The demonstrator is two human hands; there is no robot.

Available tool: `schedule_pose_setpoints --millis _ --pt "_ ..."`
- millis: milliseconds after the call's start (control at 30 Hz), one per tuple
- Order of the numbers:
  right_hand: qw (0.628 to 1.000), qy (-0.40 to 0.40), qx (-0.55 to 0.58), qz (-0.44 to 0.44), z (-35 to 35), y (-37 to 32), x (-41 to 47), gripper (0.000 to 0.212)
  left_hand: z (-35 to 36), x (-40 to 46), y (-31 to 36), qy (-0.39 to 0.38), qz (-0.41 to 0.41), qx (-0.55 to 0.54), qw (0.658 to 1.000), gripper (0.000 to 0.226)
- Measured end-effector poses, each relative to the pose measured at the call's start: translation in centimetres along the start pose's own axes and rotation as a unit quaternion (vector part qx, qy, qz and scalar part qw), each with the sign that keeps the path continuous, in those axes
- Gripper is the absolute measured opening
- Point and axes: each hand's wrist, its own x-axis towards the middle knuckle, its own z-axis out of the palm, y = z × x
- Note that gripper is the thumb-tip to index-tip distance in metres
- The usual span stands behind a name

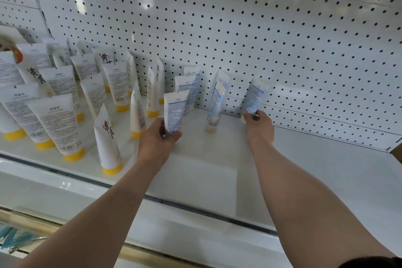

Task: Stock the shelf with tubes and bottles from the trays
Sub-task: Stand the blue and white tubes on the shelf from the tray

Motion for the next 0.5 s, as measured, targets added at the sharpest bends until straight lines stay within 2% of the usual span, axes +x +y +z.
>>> schedule_pose_setpoints --millis 267,500 --pt "1.000 0.000 0.011 -0.002 -0.18 -0.08 -0.28 0.019 0.06 -0.05 0.08 0.001 0.002 -0.002 1.000 0.025" --pt "1.000 0.002 0.012 0.003 -0.11 -0.17 -0.21 0.028 -0.10 -0.23 0.42 -0.003 -0.010 -0.002 1.000 0.027"
